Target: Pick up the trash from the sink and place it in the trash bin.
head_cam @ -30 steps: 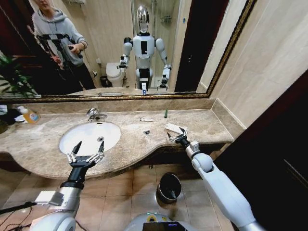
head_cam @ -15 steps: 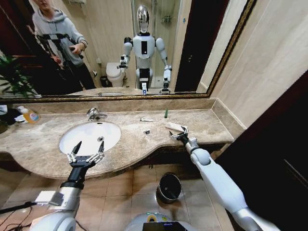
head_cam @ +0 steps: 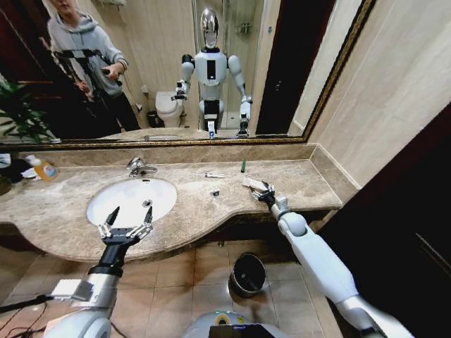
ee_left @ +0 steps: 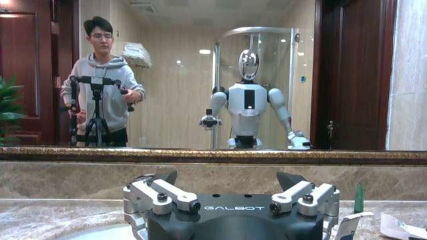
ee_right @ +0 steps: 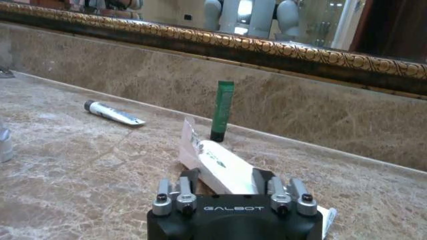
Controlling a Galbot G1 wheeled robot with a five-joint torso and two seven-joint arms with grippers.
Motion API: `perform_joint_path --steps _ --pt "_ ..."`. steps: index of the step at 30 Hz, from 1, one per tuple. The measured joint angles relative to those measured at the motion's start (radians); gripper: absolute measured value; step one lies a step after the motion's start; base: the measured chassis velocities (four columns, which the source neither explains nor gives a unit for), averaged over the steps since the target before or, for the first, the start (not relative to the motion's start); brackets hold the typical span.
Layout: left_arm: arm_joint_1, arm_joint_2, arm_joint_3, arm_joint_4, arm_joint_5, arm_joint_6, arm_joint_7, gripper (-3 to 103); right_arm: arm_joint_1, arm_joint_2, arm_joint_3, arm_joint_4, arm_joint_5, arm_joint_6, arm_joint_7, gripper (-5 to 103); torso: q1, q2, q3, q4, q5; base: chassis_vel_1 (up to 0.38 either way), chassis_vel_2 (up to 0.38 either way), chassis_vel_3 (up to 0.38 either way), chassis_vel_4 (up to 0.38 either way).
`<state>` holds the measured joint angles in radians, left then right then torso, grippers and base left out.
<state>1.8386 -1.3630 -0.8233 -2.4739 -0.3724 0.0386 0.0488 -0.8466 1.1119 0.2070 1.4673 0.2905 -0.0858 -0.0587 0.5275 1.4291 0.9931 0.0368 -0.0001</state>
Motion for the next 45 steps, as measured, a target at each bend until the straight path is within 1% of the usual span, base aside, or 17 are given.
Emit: perform_joint_path --steps 1,4,5,7,8,10,11,14,15,26,32,35,36,38,40,42,45 --pt "0.000 0.000 0.000 0.000 0.000 0.000 0.000 100 0.000 0.000 0.000 0.000 0.000 0.000 0.000 60 0.000 0.000 0.000 0.0000 0.0000 0.000 0.000 0.000 0.000" --pt "0.000 0.000 0.000 0.000 0.000 0.000 0.000 100 -0.002 -0.002 0.000 0.003 0.000 0.000 0.000 43 0.000 0.000 0.000 0.0000 0.0000 0.000 0.000 0.000 0.000" --pt "0.000 0.000 0.000 0.000 0.000 0.000 0.000 100 -0.002 -0.002 0.000 0.003 0.000 0.000 0.000 43 0.000 0.000 0.000 0.0000 0.0000 0.000 0.000 0.000 0.000" --pt "0.000 0.000 0.000 0.000 0.000 0.000 0.000 100 -0.002 -0.004 0.001 0.004 0.002 0.000 0.001 32 0.000 0.000 0.000 0.0000 0.0001 0.000 0.000 0.000 0.000" --pt "0.000 0.000 0.000 0.000 0.000 0.000 0.000 100 -0.002 -0.005 0.001 0.004 0.003 0.000 0.001 32 0.000 0.000 0.000 0.0000 0.0000 0.000 0.000 0.000 0.000" --pt "0.000 0.000 0.000 0.000 0.000 0.000 0.000 100 -0.003 -0.006 0.001 0.005 0.004 0.001 0.001 21 0.000 0.000 0.000 0.0000 0.0000 0.000 0.000 0.000 0.000" --pt "0.000 0.000 0.000 0.000 0.000 0.000 0.000 100 -0.003 -0.006 0.001 0.005 0.004 0.001 0.001 21 0.000 0.000 0.000 0.0000 0.0000 0.000 0.000 0.000 0.000" --pt "0.000 0.000 0.000 0.000 0.000 0.000 0.000 100 -0.004 -0.006 0.001 0.005 0.005 0.001 0.001 5 0.000 0.000 0.000 0.0000 0.0000 0.000 0.000 0.000 0.000" --pt "0.000 0.000 0.000 0.000 0.000 0.000 0.000 100 -0.004 -0.006 0.001 0.006 0.006 0.002 0.001 2 0.000 0.000 0.000 0.0000 0.0000 0.000 0.000 0.000 0.000" --pt "0.000 0.000 0.000 0.000 0.000 0.000 0.000 100 -0.029 -0.017 0.025 0.047 0.024 0.002 0.001 0 0.000 0.000 0.000 0.0000 0.0001 0.000 0.000 0.000 0.000" --pt "0.000 0.000 0.000 0.000 0.000 0.000 0.000 100 -0.081 -0.032 0.079 0.115 0.033 0.007 -0.003 0 0.000 0.000 0.000 0.0001 0.0003 0.000 0.000 0.000 0.000" --pt "0.000 0.000 0.000 0.000 0.000 0.000 0.000 100 -0.138 -0.055 0.142 0.189 0.036 0.024 -0.010 0 0.000 0.000 0.000 0.0000 0.0003 0.000 0.000 0.000 0.000" --pt "0.000 0.000 0.000 0.000 0.000 0.000 0.000 100 -0.176 -0.076 0.177 0.242 0.044 0.036 -0.013 0 0.000 0.000 0.000 0.0000 0.0000 0.000 0.000 0.000 0.000" --pt "0.000 0.000 0.000 0.000 0.000 0.000 0.000 100 -0.194 -0.085 0.192 0.267 0.052 0.043 -0.012 0 0.000 0.000 0.000 -0.0001 -0.0001 0.000 0.000 0.000 0.000" --pt "0.000 0.000 0.000 0.000 0.000 0.000 0.000 100 -0.257 -0.110 0.227 0.347 0.081 0.070 -0.003 0 0.000 0.000 0.000 -0.0001 0.0000 0.000 0.000 0.000 0.000" --pt "0.000 0.000 0.000 0.000 0.000 0.000 0.000 100 -0.281 -0.117 0.235 0.370 0.085 0.076 -0.003 0 0.000 0.000 0.000 0.0002 0.0000 0.000 0.000 0.000 0.000" --pt "0.000 0.000 0.000 0.000 0.000 0.000 0.000 100 -0.435 -0.130 0.286 0.478 0.088 0.122 0.018 0 0.000 0.000 0.000 0.0000 0.0002 0.000 0.000 0.000 0.000"
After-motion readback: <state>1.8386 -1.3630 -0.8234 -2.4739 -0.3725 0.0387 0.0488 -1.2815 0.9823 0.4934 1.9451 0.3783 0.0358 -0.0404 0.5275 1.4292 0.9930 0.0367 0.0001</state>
